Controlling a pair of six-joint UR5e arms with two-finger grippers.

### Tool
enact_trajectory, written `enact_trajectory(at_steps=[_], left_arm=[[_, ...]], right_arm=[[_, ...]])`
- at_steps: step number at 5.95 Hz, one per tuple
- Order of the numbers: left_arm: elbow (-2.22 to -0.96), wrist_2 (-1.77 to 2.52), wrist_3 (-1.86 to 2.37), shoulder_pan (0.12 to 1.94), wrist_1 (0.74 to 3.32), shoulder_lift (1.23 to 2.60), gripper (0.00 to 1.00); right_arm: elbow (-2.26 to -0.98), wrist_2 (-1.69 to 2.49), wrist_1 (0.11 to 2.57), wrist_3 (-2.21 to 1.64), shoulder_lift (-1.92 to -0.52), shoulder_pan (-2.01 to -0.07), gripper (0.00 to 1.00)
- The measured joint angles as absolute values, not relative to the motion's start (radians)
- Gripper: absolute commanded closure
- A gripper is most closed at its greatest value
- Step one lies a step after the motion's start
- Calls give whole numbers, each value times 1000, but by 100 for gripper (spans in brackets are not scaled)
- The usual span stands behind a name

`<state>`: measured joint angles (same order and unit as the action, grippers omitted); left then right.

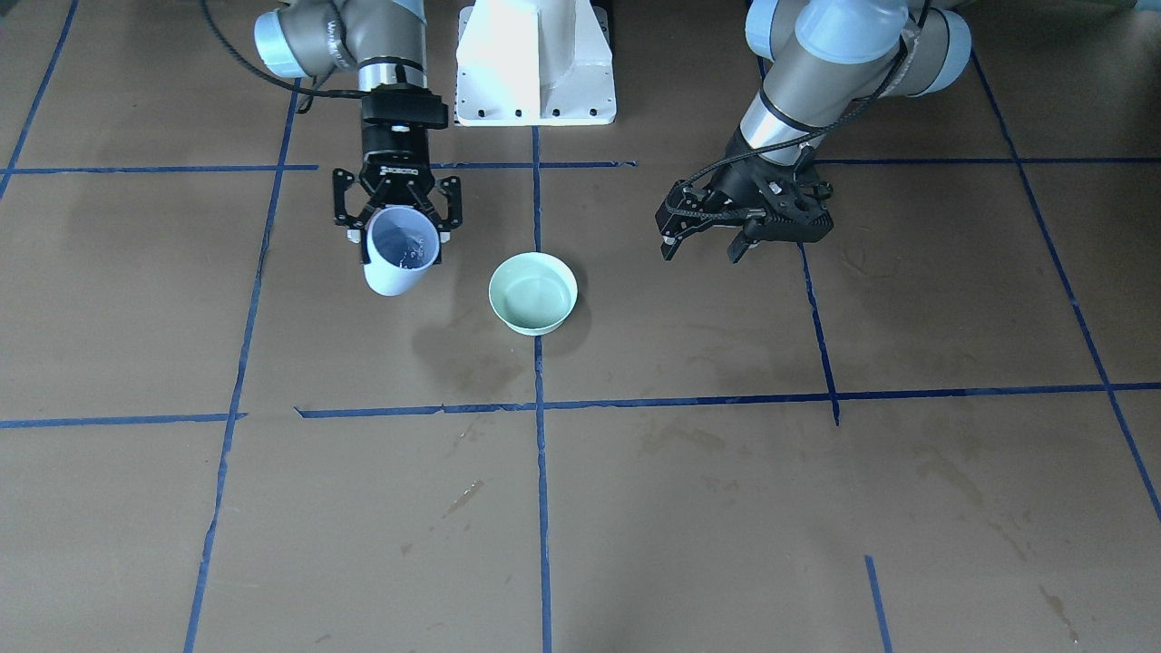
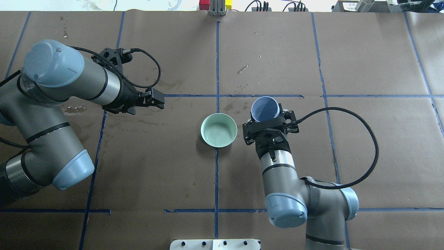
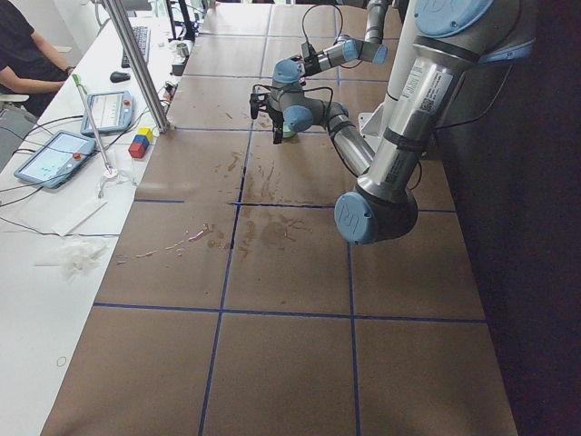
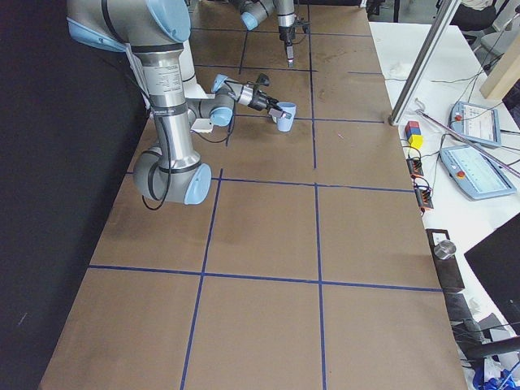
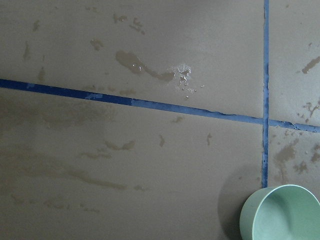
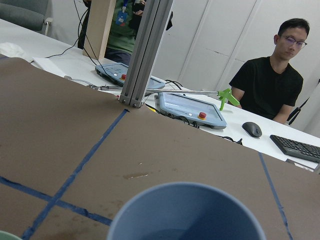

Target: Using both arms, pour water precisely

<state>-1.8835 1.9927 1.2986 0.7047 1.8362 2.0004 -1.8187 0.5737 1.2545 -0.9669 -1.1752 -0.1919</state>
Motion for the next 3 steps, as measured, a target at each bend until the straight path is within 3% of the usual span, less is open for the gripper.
enact_trajectory(at_steps=[3], left_arm=[[-1884, 1993, 1298, 706, 1836, 1987, 5]], right_arm=[[-1780, 576, 1498, -981, -1082, -166, 100]])
